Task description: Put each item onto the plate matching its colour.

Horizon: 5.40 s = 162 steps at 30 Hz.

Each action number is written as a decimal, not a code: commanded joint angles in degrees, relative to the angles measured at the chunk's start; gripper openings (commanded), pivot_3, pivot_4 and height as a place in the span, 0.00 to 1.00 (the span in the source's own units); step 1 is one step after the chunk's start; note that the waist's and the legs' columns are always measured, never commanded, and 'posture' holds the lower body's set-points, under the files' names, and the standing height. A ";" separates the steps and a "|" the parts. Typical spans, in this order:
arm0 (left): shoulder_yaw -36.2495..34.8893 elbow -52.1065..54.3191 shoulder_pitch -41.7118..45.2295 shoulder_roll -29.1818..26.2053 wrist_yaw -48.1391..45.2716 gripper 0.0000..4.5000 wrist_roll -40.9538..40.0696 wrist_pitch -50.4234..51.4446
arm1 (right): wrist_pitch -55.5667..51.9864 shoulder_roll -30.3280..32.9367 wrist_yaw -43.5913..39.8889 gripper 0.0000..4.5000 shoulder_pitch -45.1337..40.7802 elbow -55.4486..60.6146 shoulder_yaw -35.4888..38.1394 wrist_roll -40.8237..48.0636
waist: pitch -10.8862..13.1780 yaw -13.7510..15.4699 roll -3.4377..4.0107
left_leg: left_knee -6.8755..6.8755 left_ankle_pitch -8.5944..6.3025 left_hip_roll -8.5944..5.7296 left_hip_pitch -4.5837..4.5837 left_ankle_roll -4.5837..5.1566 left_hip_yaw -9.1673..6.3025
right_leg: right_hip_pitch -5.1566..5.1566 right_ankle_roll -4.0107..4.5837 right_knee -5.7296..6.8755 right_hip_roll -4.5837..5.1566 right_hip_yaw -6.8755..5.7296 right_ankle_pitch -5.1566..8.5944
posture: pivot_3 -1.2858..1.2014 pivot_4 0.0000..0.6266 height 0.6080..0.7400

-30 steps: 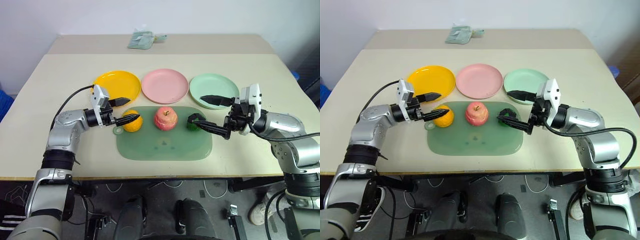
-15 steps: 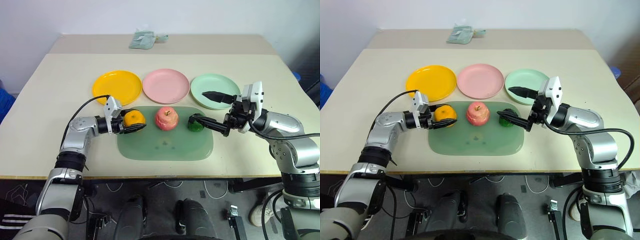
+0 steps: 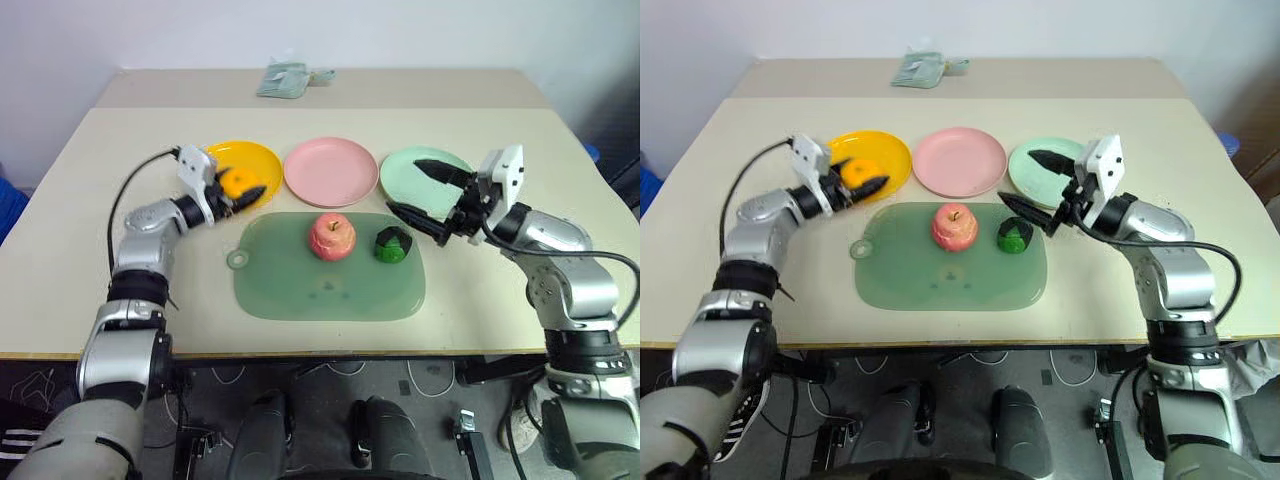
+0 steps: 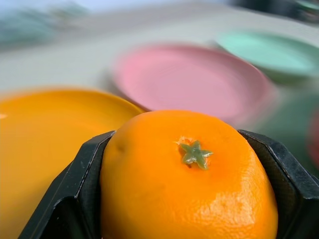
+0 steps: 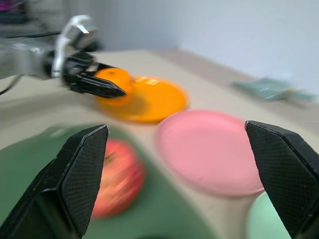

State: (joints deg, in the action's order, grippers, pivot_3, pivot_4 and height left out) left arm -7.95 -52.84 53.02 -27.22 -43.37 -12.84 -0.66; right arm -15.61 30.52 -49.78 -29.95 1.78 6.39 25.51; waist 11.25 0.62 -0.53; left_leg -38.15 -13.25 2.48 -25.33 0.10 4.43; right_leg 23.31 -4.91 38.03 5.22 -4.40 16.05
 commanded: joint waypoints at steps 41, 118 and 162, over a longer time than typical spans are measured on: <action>8.32 23.61 -10.74 7.47 -27.95 1.00 -6.14 6.52 | -1.31 1.52 -6.62 1.00 3.07 5.00 -3.16 2.54 | 0.00 0.05 0.00 | -0.05 0.03 0.02 -0.04 -0.04 0.02 | 0.02 0.00 0.00 -0.06 0.04 -0.06 | 0.52 0.24 1.00; 1.73 34.18 -14.02 -1.37 -36.77 0.99 -12.08 15.05 | -1.38 4.74 -0.55 1.00 3.39 -3.94 -8.39 -10.95 | -0.01 -1.31 0.01 | 0.04 0.24 0.19 -0.03 -0.39 0.09 | 0.13 -0.01 0.00 -0.22 0.24 -0.08 | 0.52 0.24 1.00; -0.84 50.02 -27.94 -5.23 -18.02 1.00 -16.19 15.94 | 14.56 -4.04 16.82 0.63 -19.91 -42.52 -4.52 -19.53 | -0.01 -1.51 0.02 | 0.10 0.24 0.22 0.00 -0.41 0.25 | 0.16 0.10 -0.07 -0.21 0.35 -0.15 | 0.52 0.24 1.00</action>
State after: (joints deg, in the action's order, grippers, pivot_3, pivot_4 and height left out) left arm -8.22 -4.81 25.06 -31.84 -61.58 -29.10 16.47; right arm -3.44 26.28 -33.25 -47.22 -39.94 0.88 6.39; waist 11.24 -0.89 -0.51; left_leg -38.05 -13.01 2.71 -25.33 -0.30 4.69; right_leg 23.48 -4.81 37.97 5.02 -4.03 15.89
